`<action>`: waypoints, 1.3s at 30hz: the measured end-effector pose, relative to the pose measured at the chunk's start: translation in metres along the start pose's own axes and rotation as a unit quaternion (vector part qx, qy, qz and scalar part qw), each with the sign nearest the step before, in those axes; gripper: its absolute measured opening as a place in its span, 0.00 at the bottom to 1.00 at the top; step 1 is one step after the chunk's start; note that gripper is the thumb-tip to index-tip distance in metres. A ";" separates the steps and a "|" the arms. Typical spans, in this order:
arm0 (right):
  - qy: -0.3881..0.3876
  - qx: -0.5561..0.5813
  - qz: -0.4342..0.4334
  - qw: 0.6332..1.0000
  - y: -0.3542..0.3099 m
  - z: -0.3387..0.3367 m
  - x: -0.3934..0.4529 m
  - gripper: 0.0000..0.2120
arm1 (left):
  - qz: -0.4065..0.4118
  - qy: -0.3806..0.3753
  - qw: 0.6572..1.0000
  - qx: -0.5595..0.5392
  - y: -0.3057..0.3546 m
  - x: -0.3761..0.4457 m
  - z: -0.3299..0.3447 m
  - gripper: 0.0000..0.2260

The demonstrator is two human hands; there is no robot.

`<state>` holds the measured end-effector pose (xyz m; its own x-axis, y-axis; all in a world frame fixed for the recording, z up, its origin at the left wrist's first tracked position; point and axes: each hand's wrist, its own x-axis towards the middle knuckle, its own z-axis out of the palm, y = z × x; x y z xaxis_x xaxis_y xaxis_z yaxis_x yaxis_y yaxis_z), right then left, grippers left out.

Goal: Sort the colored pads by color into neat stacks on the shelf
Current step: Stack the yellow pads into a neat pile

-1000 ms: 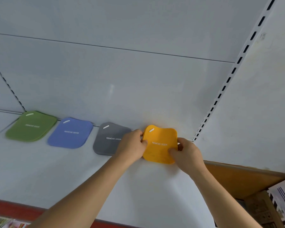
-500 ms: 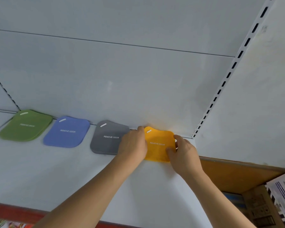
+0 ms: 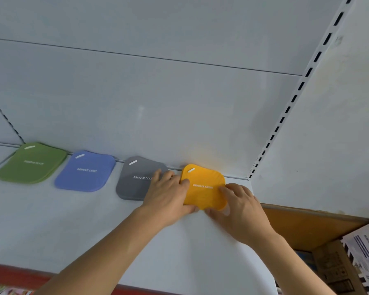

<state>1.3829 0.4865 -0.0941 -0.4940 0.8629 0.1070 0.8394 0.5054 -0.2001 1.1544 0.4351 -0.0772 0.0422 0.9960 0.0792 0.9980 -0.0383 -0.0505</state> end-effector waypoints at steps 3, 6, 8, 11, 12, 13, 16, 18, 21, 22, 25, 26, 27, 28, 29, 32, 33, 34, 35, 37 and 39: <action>0.001 0.000 0.002 1.000 0.000 -0.001 0.002 0.37 | 0.009 0.004 1.000 -0.001 -0.005 0.003 -0.002 0.30; -0.002 -0.007 -0.004 1.000 0.002 -0.001 0.004 0.38 | 0.013 0.017 1.000 -0.006 -0.006 0.002 -0.002 0.29; 0.002 -0.012 -0.006 1.000 0.002 0.000 0.005 0.39 | 0.012 0.025 1.000 -0.006 -0.005 -0.001 -0.002 0.29; 0.006 -0.018 -0.020 1.000 0.004 0.002 0.003 0.37 | 0.014 0.045 0.999 -0.007 -0.002 -0.006 0.000 0.27; 0.008 -0.016 -0.029 0.999 0.006 0.002 0.002 0.36 | 0.017 0.050 0.999 -0.006 -0.002 -0.007 0.000 0.26; 0.010 -0.014 -0.039 0.999 0.009 0.003 0.001 0.34 | 0.021 0.050 0.999 -0.004 -0.001 -0.008 0.000 0.24; 0.015 -0.009 -0.052 0.999 0.017 0.002 0.002 0.32 | 0.039 0.030 0.999 -0.008 -0.005 -0.008 -0.002 0.19; 0.024 0.001 -0.050 0.998 0.020 0.003 0.001 0.31 | 0.052 0.019 0.998 -0.023 -0.009 -0.008 -0.004 0.17; 0.040 0.006 -0.055 0.998 0.019 0.006 0.000 0.31 | 0.067 0.022 0.997 -0.039 -0.011 -0.007 -0.004 0.16; 0.042 0.002 -0.058 0.997 0.019 0.007 -0.001 0.31 | 0.067 0.024 0.997 -0.037 -0.010 -0.007 -0.002 0.16; 0.052 -0.015 -0.063 0.997 0.015 0.009 -0.004 0.28 | 0.060 0.037 0.997 -0.019 -0.006 -0.011 0.002 0.15; 0.058 -0.021 -0.062 0.996 0.014 0.010 -0.006 0.26 | 0.053 0.042 0.998 -0.017 -0.003 -0.013 0.002 0.15; 0.064 -0.025 -0.059 0.996 0.011 0.012 -0.008 0.24 | 0.043 0.046 0.998 -0.016 0.000 -0.016 0.001 0.14; 0.071 -0.026 -0.052 0.996 0.009 0.013 -0.010 0.22 | 0.034 0.051 0.998 -0.017 0.003 -0.017 0.001 0.13; 0.077 -0.023 -0.043 0.996 0.007 0.014 -0.011 0.21 | 0.028 0.055 0.998 -0.019 0.005 -0.018 -0.001 0.13; 0.079 -0.013 -0.027 0.996 0.004 0.014 -0.011 0.18 | 0.015 0.051 0.998 -0.024 0.008 -0.019 -0.004 0.12; 0.081 -0.015 -0.030 0.996 0.004 0.014 -0.011 0.19 | 0.011 0.049 0.998 -0.027 0.009 -0.020 -0.004 0.12; 0.081 -0.018 -0.035 0.996 0.004 0.014 -0.011 0.19 | 0.007 0.047 0.998 -0.028 0.009 -0.020 -0.003 0.11; 0.080 -0.020 -0.040 0.996 0.003 0.013 -0.011 0.20 | 0.003 0.046 0.999 -0.029 0.010 -0.020 -0.003 0.11; 0.071 -0.021 -0.049 0.996 0.001 0.013 -0.012 0.21 | -0.011 0.044 0.999 -0.028 0.012 -0.021 -0.002 0.11; 0.056 -0.029 -0.054 0.997 -0.001 0.014 -0.013 0.20 | -0.018 0.038 0.999 -0.030 0.012 -0.020 -0.002 0.12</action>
<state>1.3855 0.4742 -0.1087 -0.5572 0.7968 0.2339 0.7956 0.5929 -0.1245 1.1656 0.4144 -0.0769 0.0075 0.9877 0.1563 0.9999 -0.0096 0.0125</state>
